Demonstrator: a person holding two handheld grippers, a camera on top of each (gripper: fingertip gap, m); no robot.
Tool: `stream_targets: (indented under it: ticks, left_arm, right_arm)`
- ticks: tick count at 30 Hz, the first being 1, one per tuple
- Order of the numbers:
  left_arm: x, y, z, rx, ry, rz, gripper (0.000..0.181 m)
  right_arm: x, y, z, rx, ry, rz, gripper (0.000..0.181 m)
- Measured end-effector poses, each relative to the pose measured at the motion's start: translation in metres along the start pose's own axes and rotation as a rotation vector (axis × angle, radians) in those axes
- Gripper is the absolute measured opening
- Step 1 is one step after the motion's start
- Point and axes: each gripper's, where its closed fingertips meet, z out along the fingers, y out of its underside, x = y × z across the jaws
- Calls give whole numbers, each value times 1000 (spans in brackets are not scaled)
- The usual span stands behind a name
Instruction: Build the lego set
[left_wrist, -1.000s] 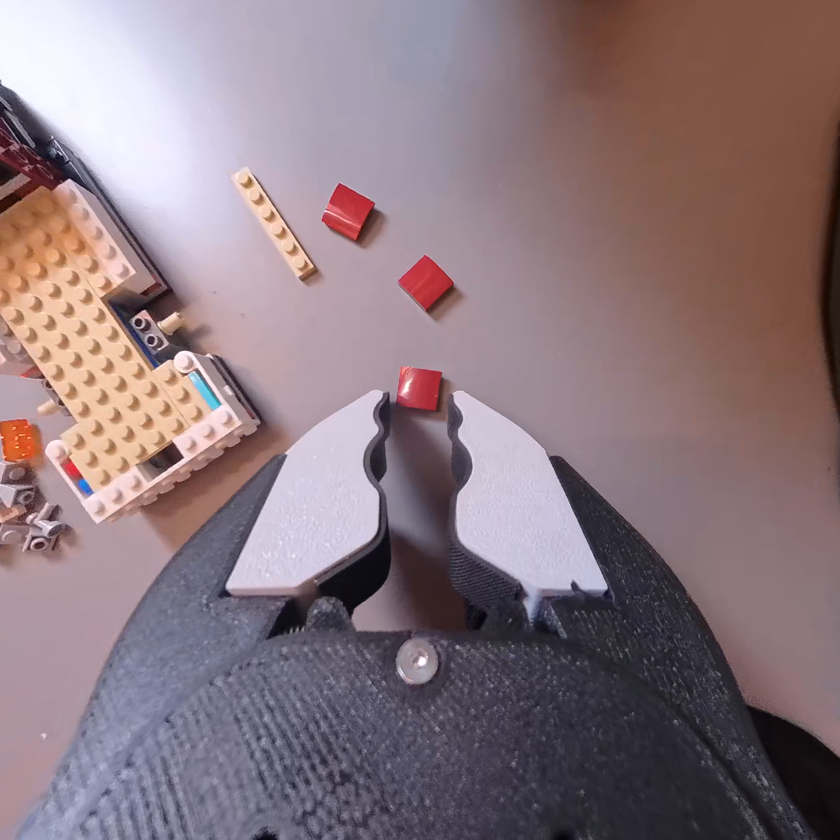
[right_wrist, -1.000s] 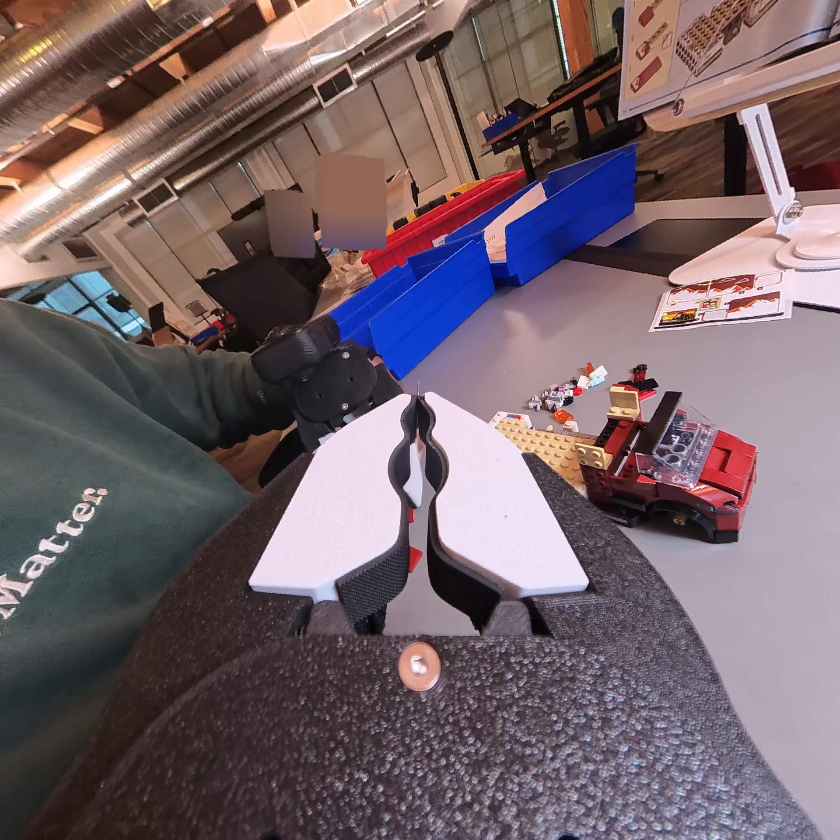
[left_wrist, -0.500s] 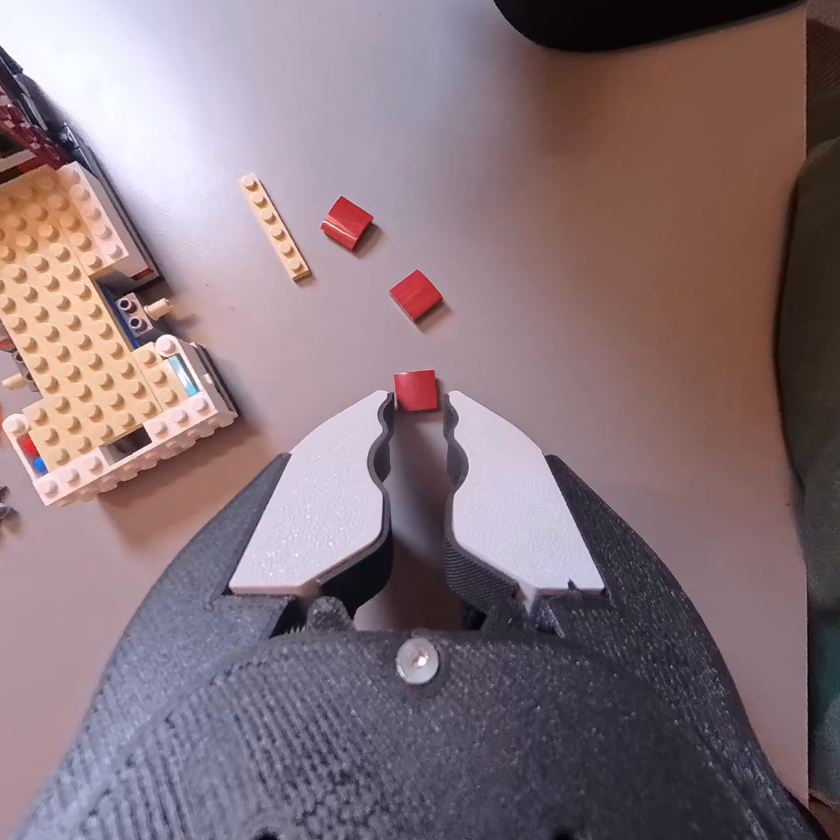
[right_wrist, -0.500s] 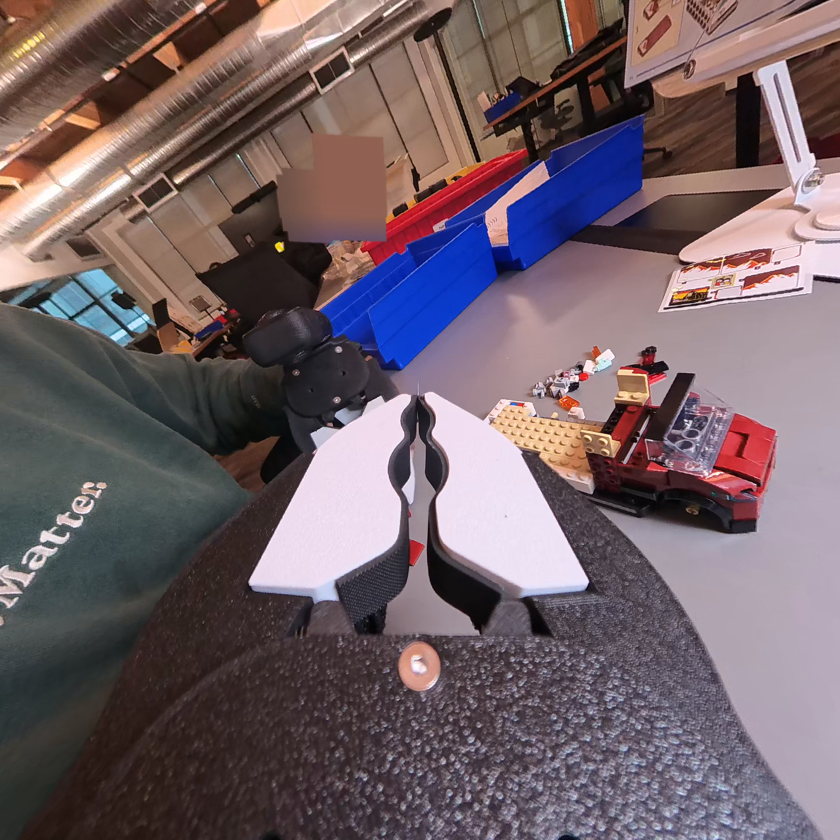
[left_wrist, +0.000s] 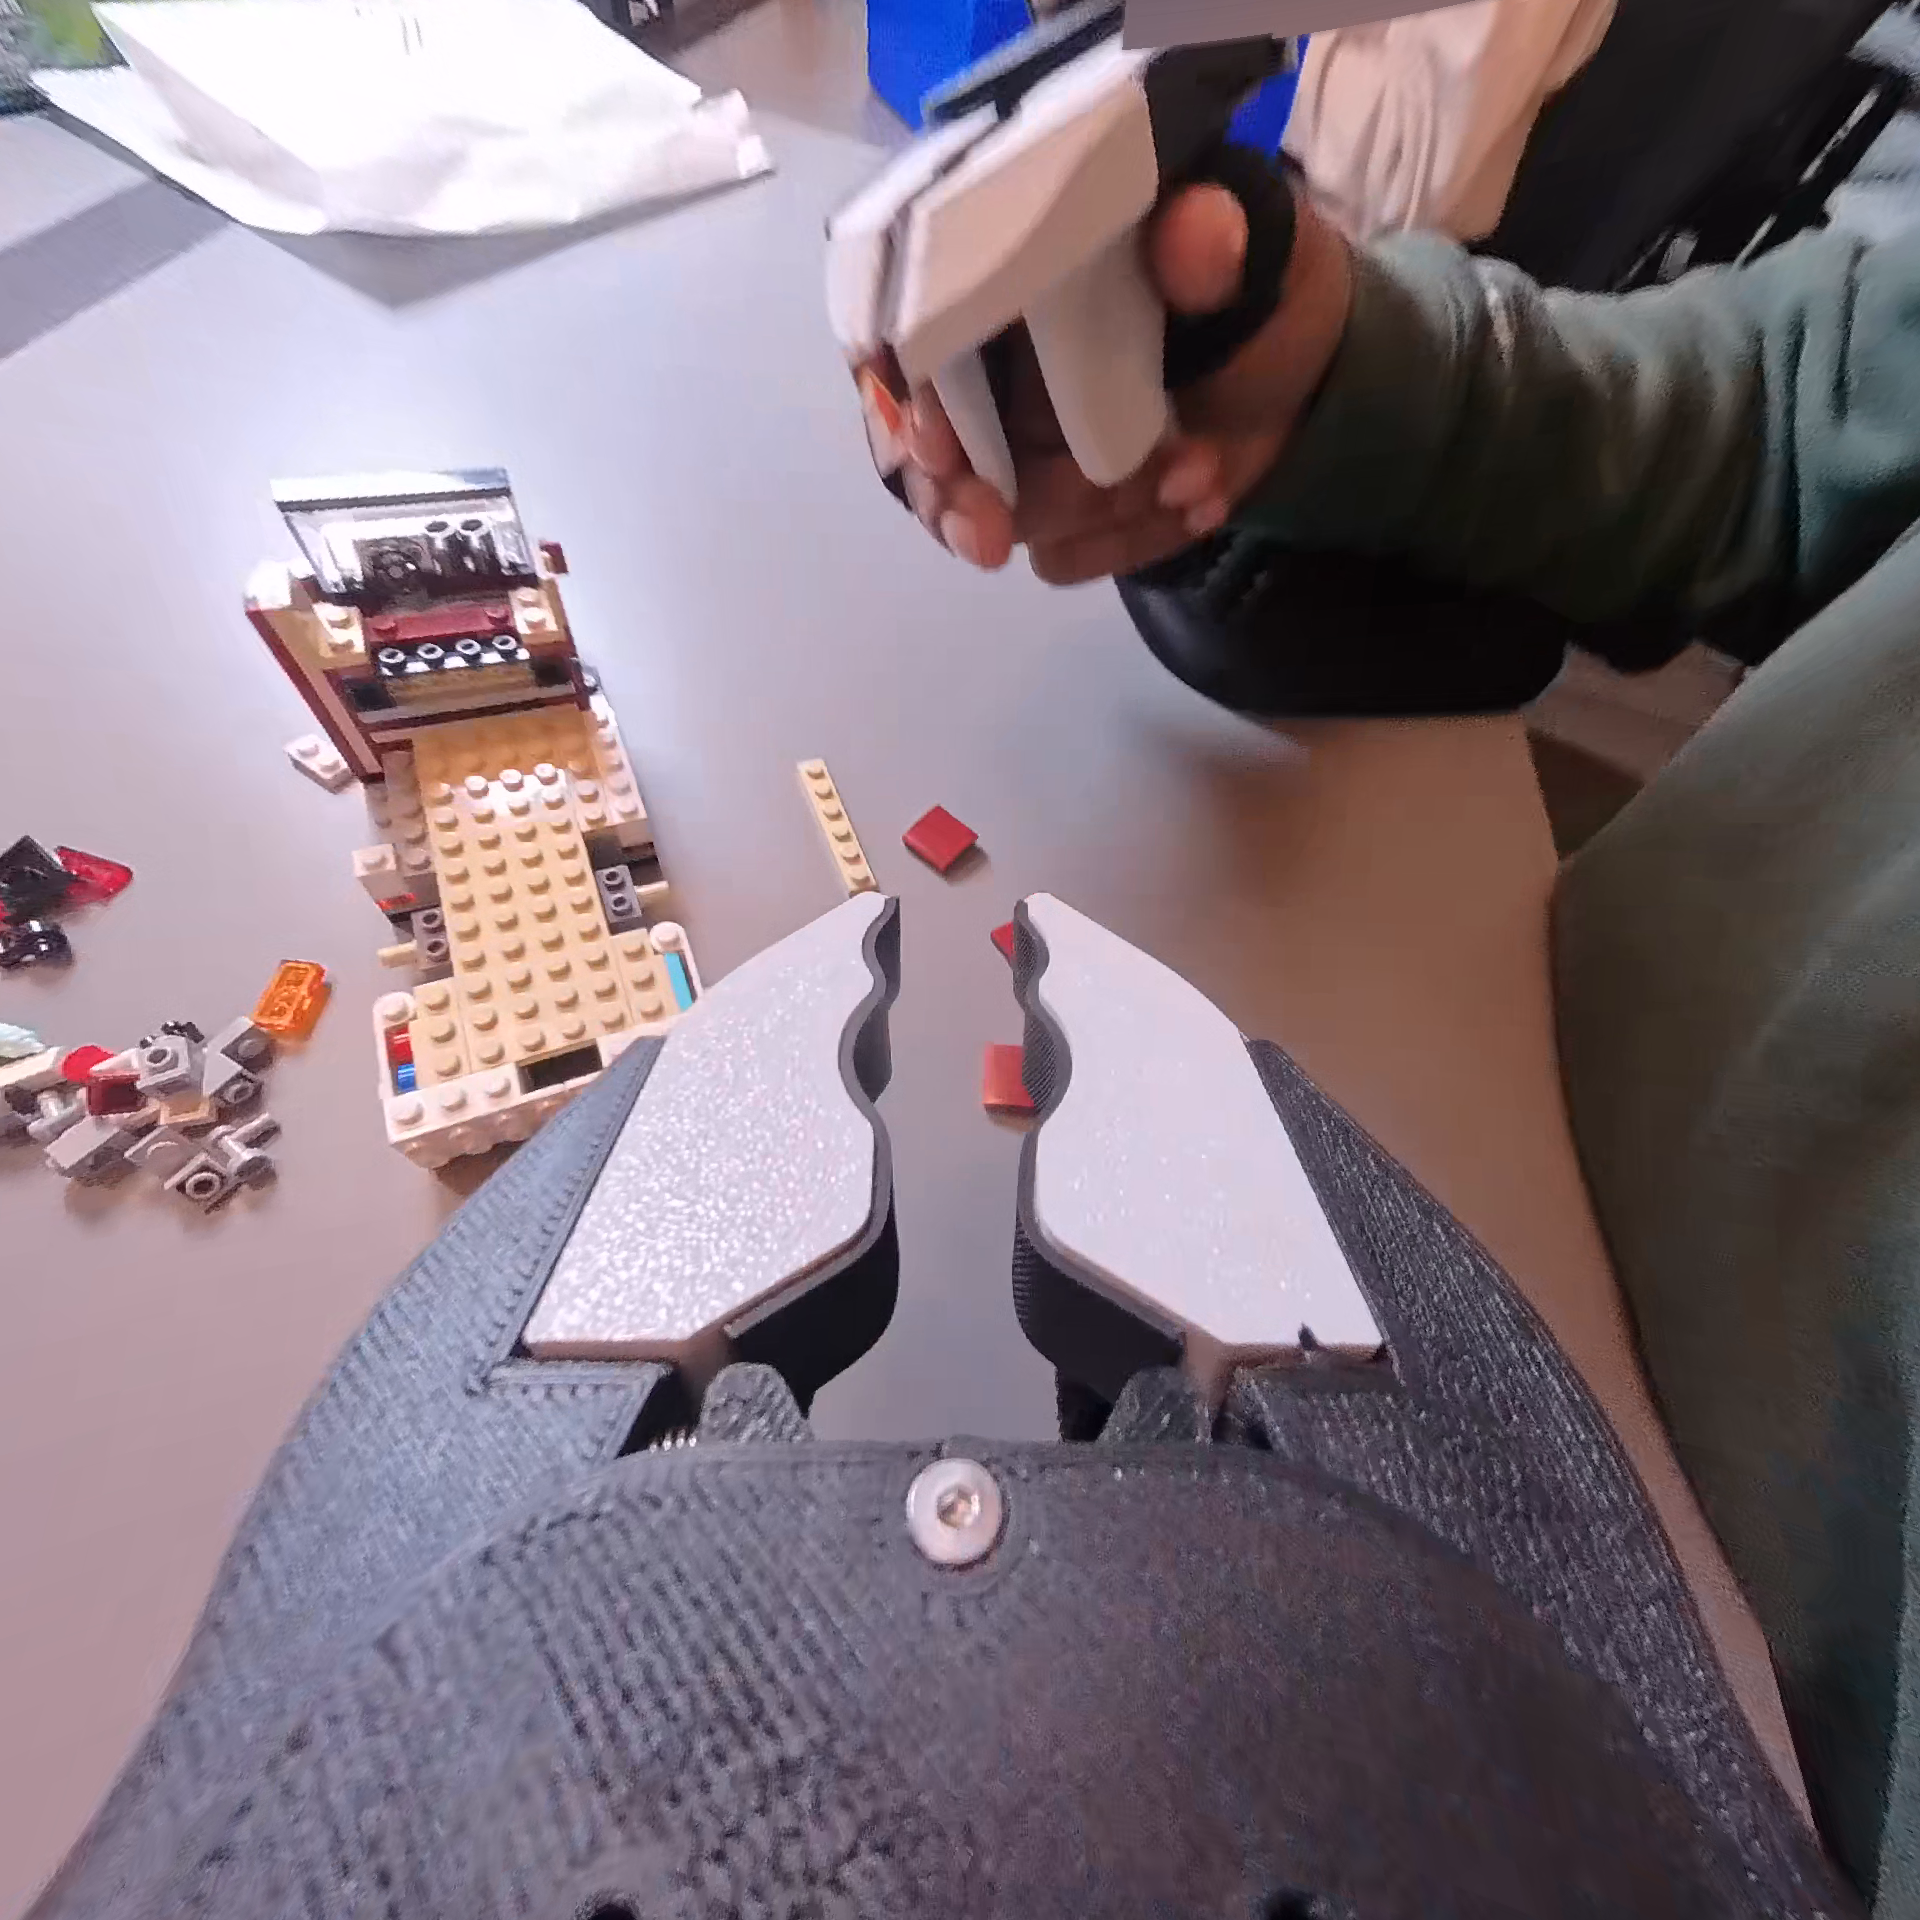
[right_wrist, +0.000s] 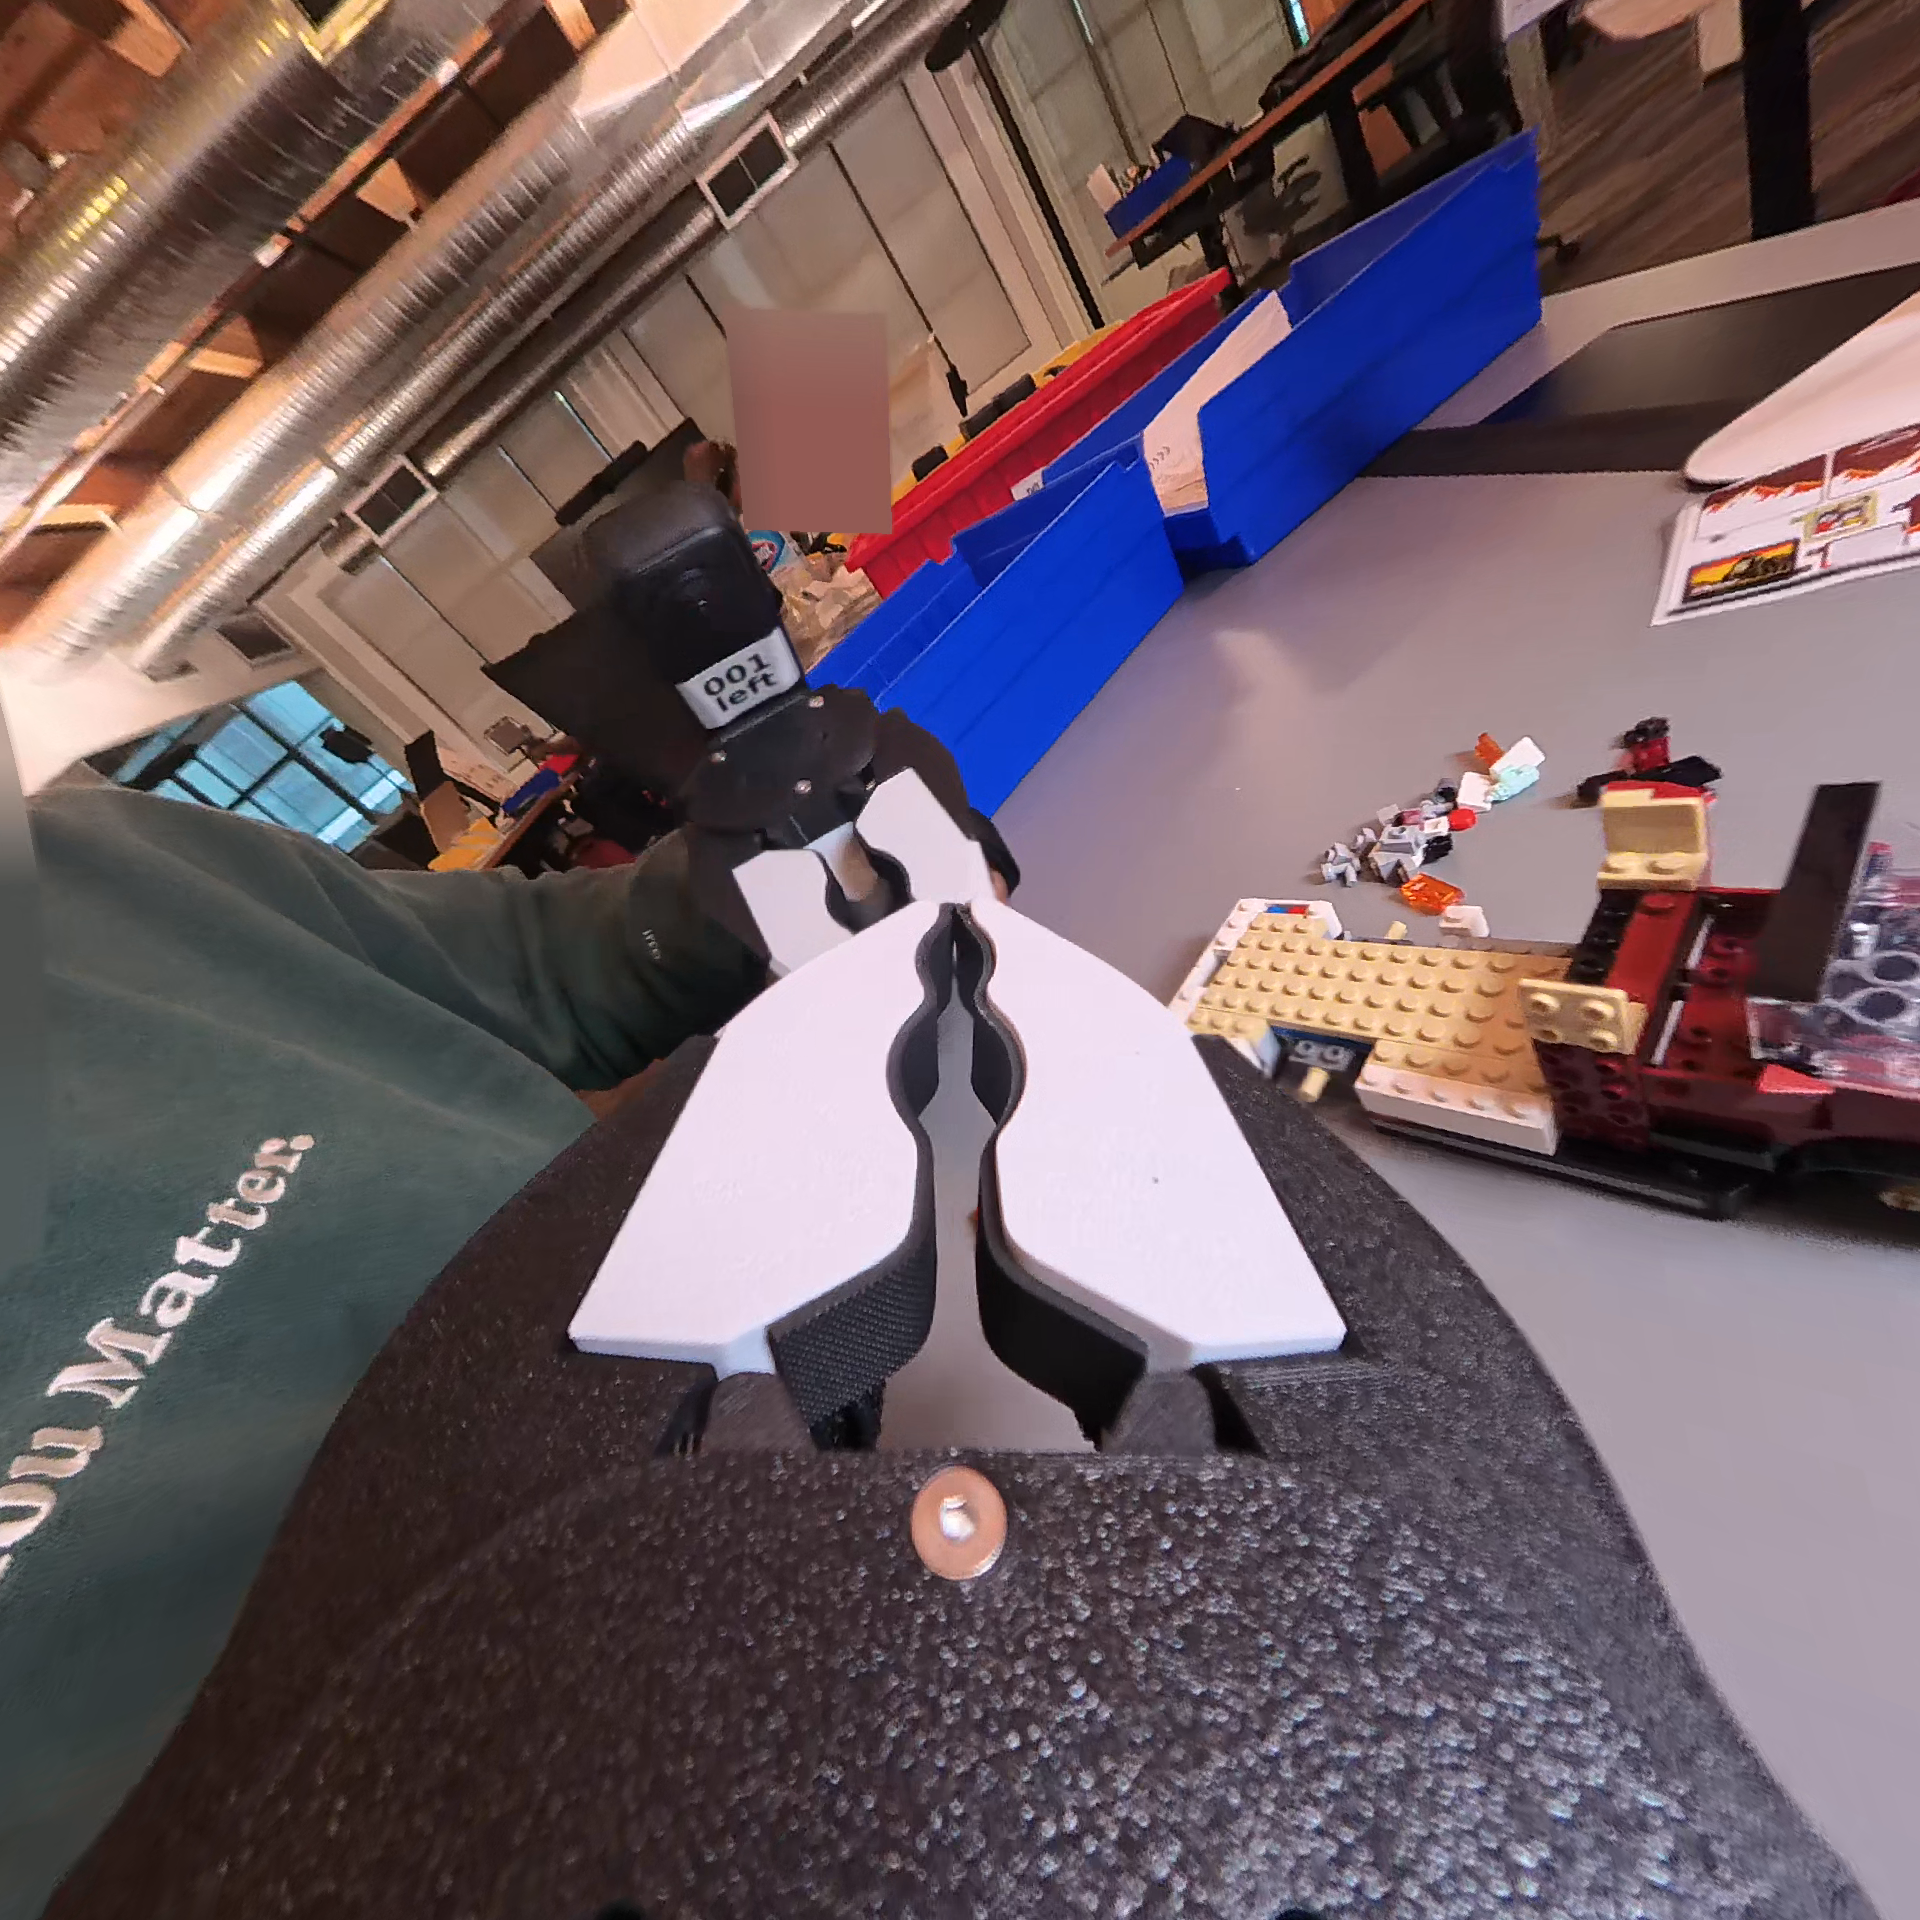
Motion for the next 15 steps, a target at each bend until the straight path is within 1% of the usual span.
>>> stream_targets:
  ticks: [3,5,9,11,15]
  left_arm:
    - [-5,0,-4,42,24,-6,20]
    - [-8,8,-2,24,21,21,20]
    - [0,19,4,18,63,52,21]
    - [-1,17,3,36,45,68,22]
    - [5,7,-5,115,48,68,19]
  right_arm:
    - [-5,7,9,-7,-6,62,0]
    - [-7,13,13,-13,-11,108,0]
    - [-10,20,16,-11,0,178,0]
    - [-12,25,18,-15,4,220,0]
    - [-16,36,25,-27,6,316,0]
